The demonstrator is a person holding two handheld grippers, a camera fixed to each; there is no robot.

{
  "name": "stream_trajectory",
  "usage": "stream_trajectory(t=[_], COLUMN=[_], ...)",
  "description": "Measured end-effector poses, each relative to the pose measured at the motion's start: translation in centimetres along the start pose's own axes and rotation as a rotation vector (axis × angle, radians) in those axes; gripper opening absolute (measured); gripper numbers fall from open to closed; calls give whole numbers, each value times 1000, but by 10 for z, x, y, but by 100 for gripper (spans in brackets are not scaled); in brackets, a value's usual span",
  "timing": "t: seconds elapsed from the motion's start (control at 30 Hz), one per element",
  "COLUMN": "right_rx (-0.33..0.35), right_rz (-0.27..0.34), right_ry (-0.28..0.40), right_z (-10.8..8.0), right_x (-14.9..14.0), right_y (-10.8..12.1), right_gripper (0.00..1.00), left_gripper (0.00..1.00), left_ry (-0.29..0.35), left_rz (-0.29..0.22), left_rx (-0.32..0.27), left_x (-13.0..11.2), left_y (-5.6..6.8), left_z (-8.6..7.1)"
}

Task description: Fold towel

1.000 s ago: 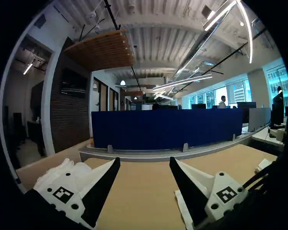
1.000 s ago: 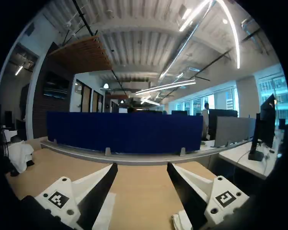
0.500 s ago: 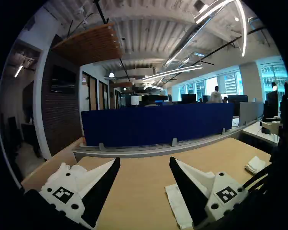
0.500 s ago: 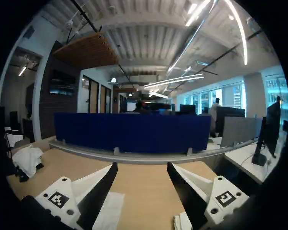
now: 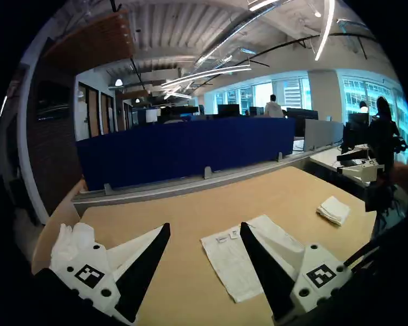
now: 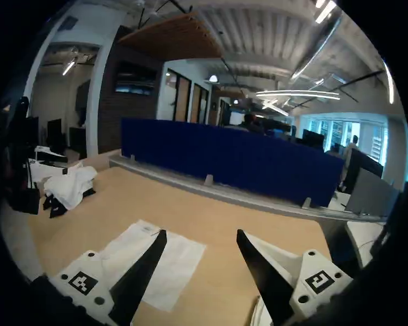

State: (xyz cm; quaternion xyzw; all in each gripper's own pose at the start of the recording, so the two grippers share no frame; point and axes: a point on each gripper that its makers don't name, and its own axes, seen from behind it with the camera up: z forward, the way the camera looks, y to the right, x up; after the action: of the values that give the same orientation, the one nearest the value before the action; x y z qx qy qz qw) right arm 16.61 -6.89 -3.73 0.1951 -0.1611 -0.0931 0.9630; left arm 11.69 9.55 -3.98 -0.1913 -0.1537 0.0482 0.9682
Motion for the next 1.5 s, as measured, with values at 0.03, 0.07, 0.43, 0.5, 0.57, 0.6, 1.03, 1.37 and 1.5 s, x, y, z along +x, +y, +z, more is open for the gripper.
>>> stream_trajectory(t=[0.03,0.07,0.43,0.5,0.57,0.6,1.03,1.37,1.5], right_rx=[8,15,64,70,79,83,117,147,160], right_rz=[-8,-16,-46,-54,-62,-66,-71,-90,-93], right_ry=[-6,-11,-72,-89,-108,-117,-209,-292,-322], right_z=[0,0,10,13,16,17,37,47,49], right_x=[-1,-2,-32,-40,-51,-56,-123,-174,-192], right_y=[-3,-5,-24,-27,-29,-30,-42,-55,-60], right_gripper=[100,100,100,100,100,100,100,100,100], left_gripper=[95,95,96,95,96,96,95,95,95], left_ry=[-9,-18,-81,-91,-107,-115,-227,-330,-361], left_rz=[5,10,52,58,64,66,92,123,121], left_rx=[-8,-15,-56,-63,-69,-73,-133,-192,-213], left_x=[-3,-5,-36,-42,-50,-54,-120,-173,-187], left_y=[2,3,19,21,23,24,42,61,67], left_z=[1,2,12,14,16,17,30,41,44])
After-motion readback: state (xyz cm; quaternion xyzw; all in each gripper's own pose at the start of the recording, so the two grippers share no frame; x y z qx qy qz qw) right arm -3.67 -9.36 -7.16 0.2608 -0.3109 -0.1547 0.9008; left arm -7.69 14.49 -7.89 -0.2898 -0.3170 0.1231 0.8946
